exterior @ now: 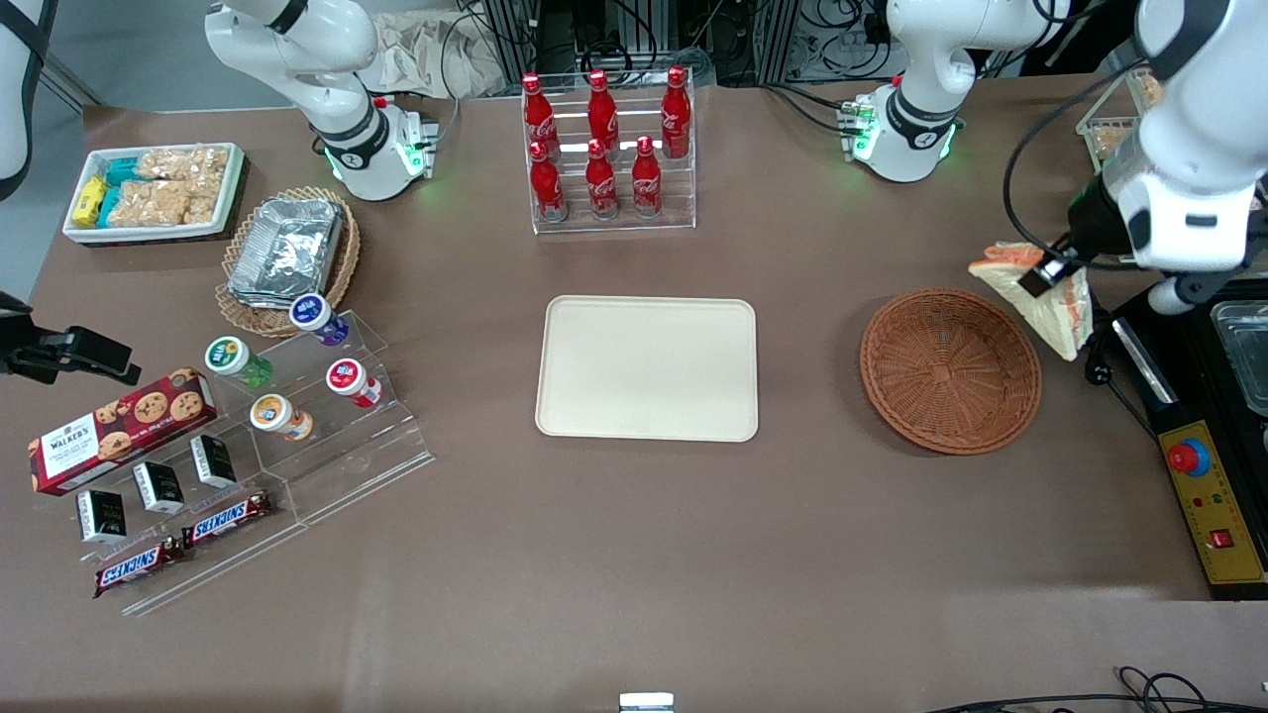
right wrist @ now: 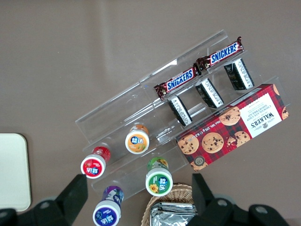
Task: Place sandwich from basket to tray
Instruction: 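Lift the sandwich out of the basket and carry it toward the cream tray, then lower the held sandwich onto the cream tray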
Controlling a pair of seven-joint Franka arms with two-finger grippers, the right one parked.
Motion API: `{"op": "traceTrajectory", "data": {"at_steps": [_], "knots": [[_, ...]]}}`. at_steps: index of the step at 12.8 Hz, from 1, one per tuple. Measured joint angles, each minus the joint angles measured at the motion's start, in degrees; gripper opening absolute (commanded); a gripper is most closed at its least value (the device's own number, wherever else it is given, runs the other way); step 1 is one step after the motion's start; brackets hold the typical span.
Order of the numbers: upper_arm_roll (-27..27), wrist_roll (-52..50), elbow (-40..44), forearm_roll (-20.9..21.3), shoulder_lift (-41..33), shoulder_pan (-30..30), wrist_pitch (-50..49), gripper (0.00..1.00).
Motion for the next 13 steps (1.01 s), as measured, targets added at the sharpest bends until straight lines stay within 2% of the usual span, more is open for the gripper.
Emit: {"op": "traceTrajectory", "data": {"at_steps": [4,7,10,13], "knots": [[-12.33,3.29,3.36,-0.11,2.12,-0.41,-0.88,0.00],[-18.90,3.54,3.07,-0.16,5.74,-0.52,0.41,0.00],[-23.39,3.52,-2.50,-0.87,10.27,-0.52,13.71,0.00],[-26.14,2.99,-13.86,-0.92,12.23,-1.12,29.86,0.00]]}}
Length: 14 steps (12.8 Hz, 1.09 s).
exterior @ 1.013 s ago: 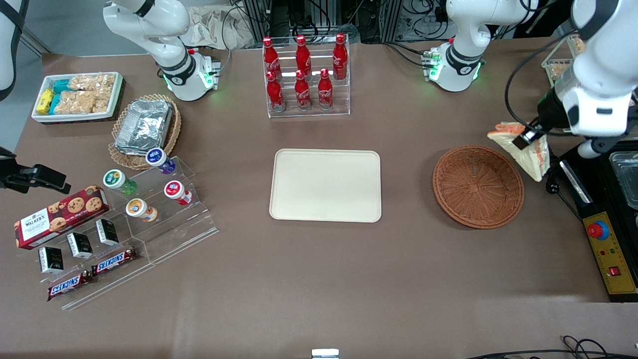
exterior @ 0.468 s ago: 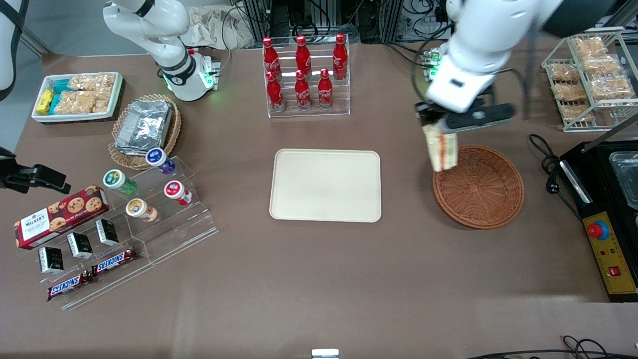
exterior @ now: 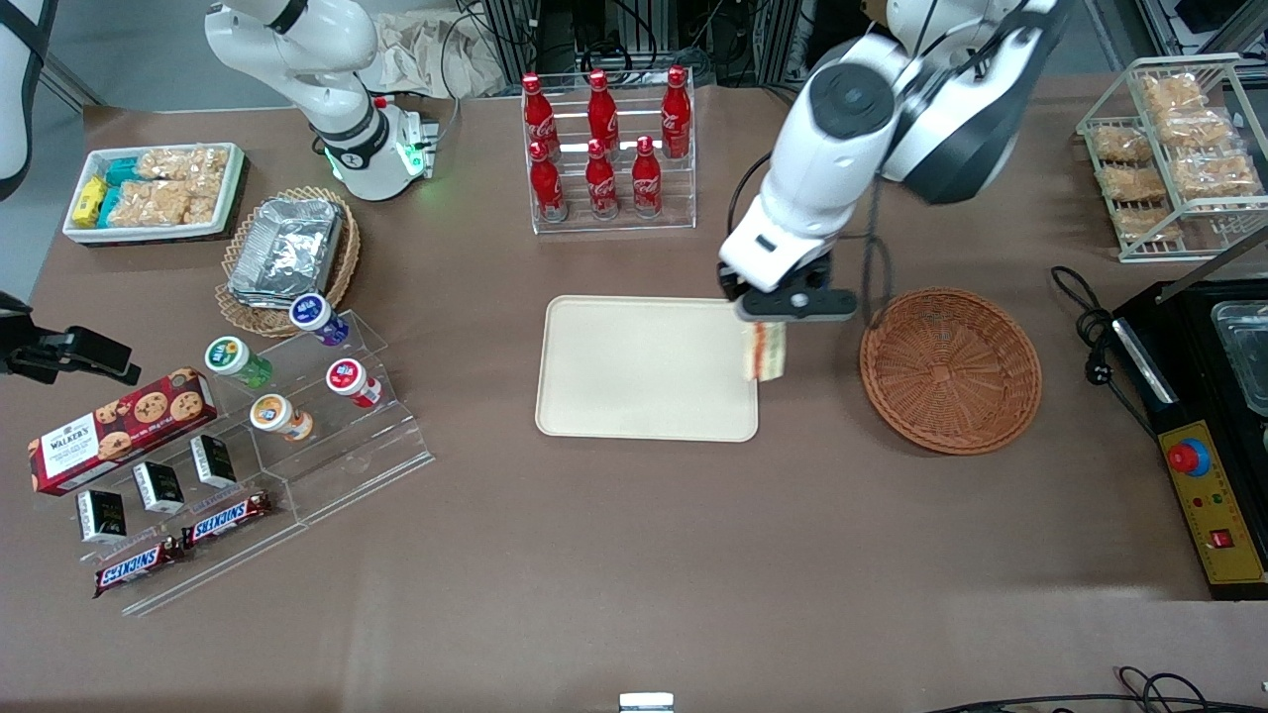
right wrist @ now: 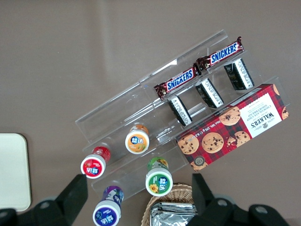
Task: Place sandwich from basket to tray
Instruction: 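Lower the held sandwich onto the cream tray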
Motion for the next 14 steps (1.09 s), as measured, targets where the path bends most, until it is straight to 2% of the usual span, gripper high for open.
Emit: {"op": "traceTrajectory", "data": {"at_steps": [2,3,4,9,10,11,12,14], "knots": [[-0.34,-1.30,-8.02,0.53,0.77,-1.52,10.14,0.00],[-0.36,-2.69,-10.87,2.21,1.57,-2.46,13.40,0.00],[-0.40,-5.38,-12.79,5.70,2.89,-3.38,15.56,0.00],[-0.43,-24.92,-14.15,31.64,15.82,-5.53,23.73,0.00],[-0.37,-28.23,-13.77,36.32,18.22,-5.53,24.51,0.10],[-0.40,-30.36,-13.02,39.66,19.53,-5.50,24.75,0.78],[-0.49,-31.07,-12.43,41.14,19.72,-5.52,24.61,1.00],[-0.41,-31.10,-11.88,42.00,20.10,-5.49,24.60,1.00]]}}
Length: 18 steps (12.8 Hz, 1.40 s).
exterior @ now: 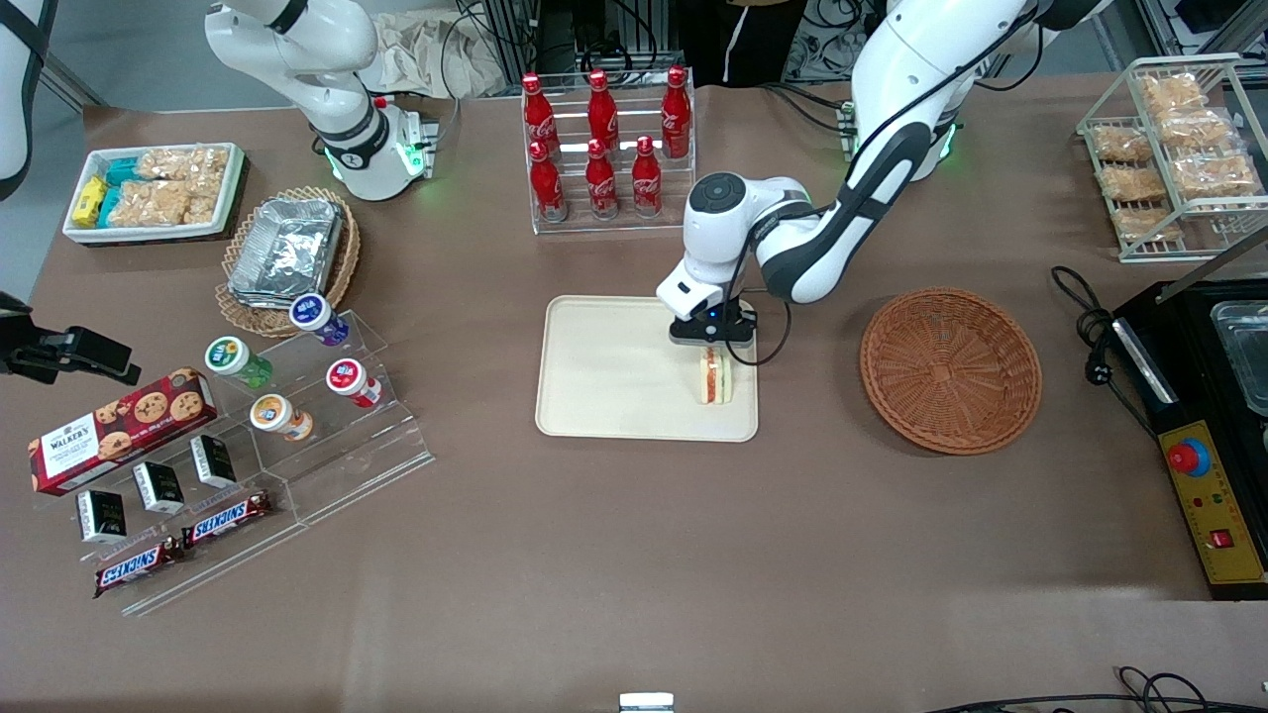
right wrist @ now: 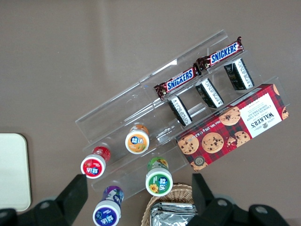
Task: Place sandwich from basket to tray
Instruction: 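Lower the held sandwich onto the cream tray, then open the left gripper and raise it off the sandwich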
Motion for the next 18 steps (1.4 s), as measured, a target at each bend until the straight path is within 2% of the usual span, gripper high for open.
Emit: {"op": "traceTrajectory", "data": {"at_steps": [5,7,9,11,15,18], "knots": [[0.24,-0.71,1.55,0.35,0.33,0.45,0.03,1.00],[0.27,-0.84,3.27,-1.32,-0.04,1.58,0.02,1.00],[0.23,-0.76,5.10,-5.93,-2.30,2.08,-1.58,1.00],[-0.40,-0.60,8.50,-11.28,-5.85,2.05,-8.55,1.00],[-1.22,9.29,23.43,-25.43,-12.41,2.50,-33.29,1.00],[1.63,20.03,34.04,-32.03,-16.88,5.95,-47.96,1.00]]}}
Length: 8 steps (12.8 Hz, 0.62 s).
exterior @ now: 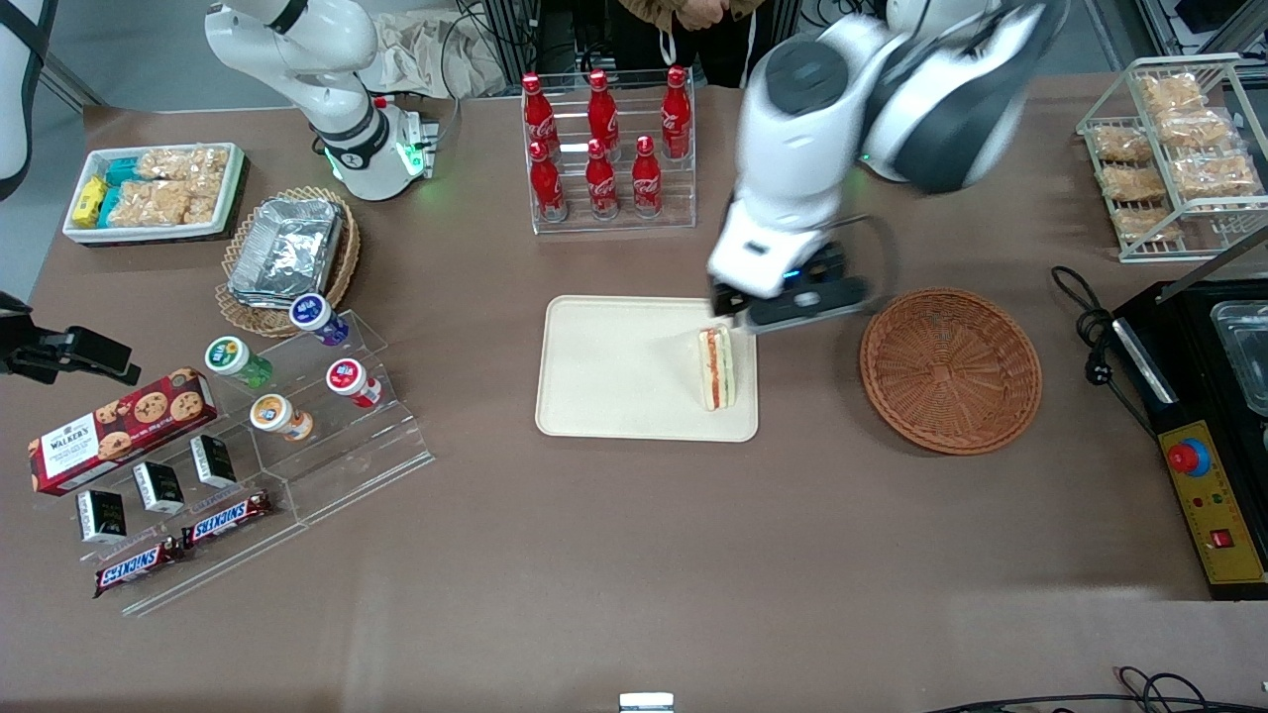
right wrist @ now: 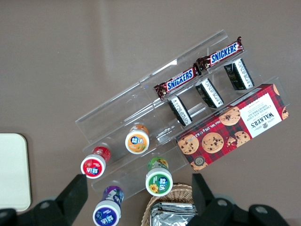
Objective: Place sandwich from basket to tray
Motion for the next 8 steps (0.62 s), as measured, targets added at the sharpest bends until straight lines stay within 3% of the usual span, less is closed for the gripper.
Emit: {"op": "traceTrajectory", "data": {"at_steps": [4,8], "knots": [[12.95,18.76,3.85,-4.96,-5.80,-0.15,-10.48,1.00],[26.59,37.17,1.29,-6.00,-10.51,-2.13,-13.12,1.00]]}}
